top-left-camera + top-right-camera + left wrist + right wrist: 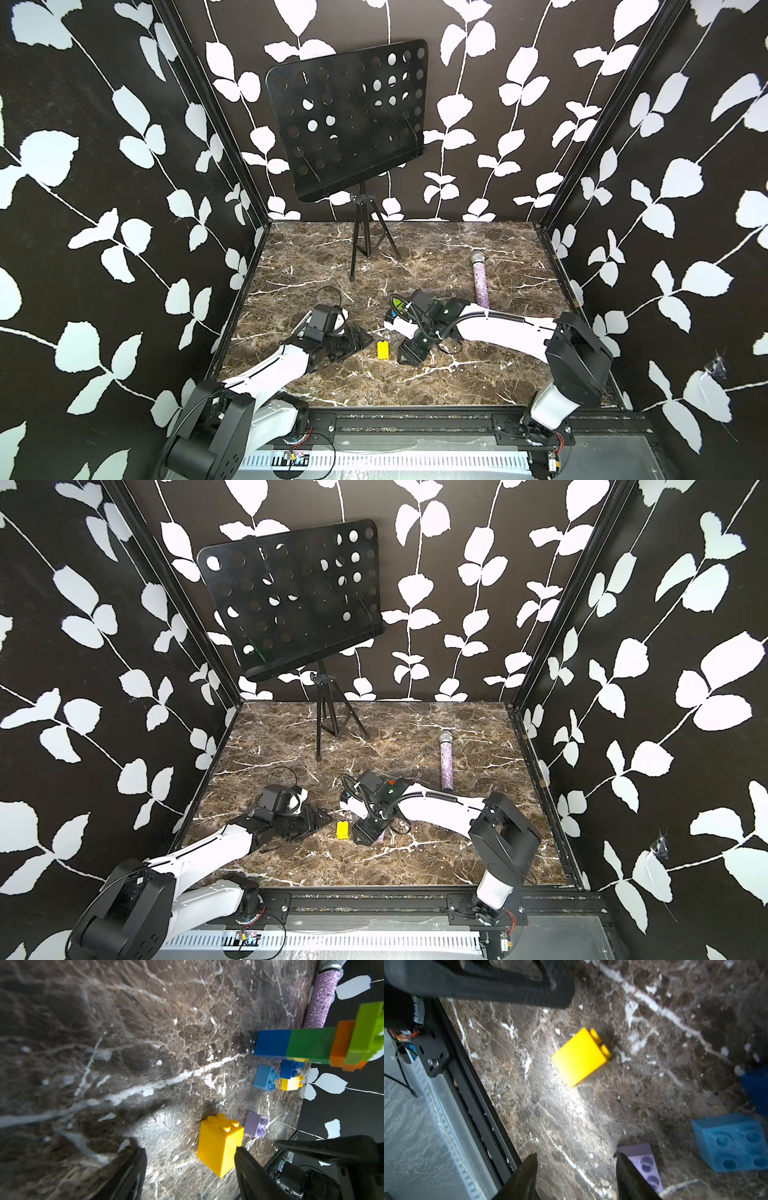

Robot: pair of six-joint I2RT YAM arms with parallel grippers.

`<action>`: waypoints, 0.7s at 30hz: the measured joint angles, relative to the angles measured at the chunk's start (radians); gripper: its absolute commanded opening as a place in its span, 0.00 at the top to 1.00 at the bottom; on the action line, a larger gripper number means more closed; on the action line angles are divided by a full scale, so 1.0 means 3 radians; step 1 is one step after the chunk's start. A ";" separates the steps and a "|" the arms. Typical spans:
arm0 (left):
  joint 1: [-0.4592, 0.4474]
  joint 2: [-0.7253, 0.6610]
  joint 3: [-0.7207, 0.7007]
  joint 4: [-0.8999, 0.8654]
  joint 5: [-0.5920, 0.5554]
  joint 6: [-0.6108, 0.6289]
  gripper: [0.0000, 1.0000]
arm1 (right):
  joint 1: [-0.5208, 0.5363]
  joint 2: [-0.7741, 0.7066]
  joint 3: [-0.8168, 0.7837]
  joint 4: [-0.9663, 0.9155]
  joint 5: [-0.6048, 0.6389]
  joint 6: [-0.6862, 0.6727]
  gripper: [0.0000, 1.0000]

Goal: Assemble a fork with lego
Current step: Pick up the lego brick from the center of the board.

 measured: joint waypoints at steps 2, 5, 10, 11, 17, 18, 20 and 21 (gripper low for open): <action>-0.0004 0.0000 -0.0025 0.0020 0.0001 -0.0009 0.33 | 0.0000 0.0020 0.0067 -0.0195 0.0126 -0.0032 0.46; -0.0037 0.0000 -0.0051 0.0039 -0.0004 -0.0023 0.34 | -0.0001 0.0085 0.0203 -0.0411 0.0295 -0.0067 0.46; -0.0125 -0.0001 -0.0086 0.0107 -0.0006 -0.0070 0.38 | -0.0001 0.0111 0.0224 -0.0530 0.0434 -0.0153 0.43; -0.0136 -0.0001 -0.0108 0.0148 -0.0009 -0.0089 0.40 | -0.0001 0.0131 0.0239 -0.0552 0.0443 -0.0165 0.43; -0.0139 -0.0220 -0.0214 0.0075 -0.0140 -0.0150 0.46 | -0.0001 0.0361 0.0468 -0.0469 0.0394 -0.0011 0.44; -0.0137 -0.0313 -0.0225 0.0014 -0.0196 -0.0161 0.46 | -0.0001 0.0385 0.0490 -0.0432 0.0375 0.0075 0.44; -0.0127 -0.0501 -0.0240 -0.0100 -0.0298 -0.0181 0.46 | 0.0000 0.0429 0.0538 -0.0379 0.0345 0.0259 0.43; -0.0114 -0.0610 -0.0253 -0.0149 -0.0351 -0.0197 0.46 | 0.0004 0.0449 0.0566 -0.0361 0.0340 0.0389 0.43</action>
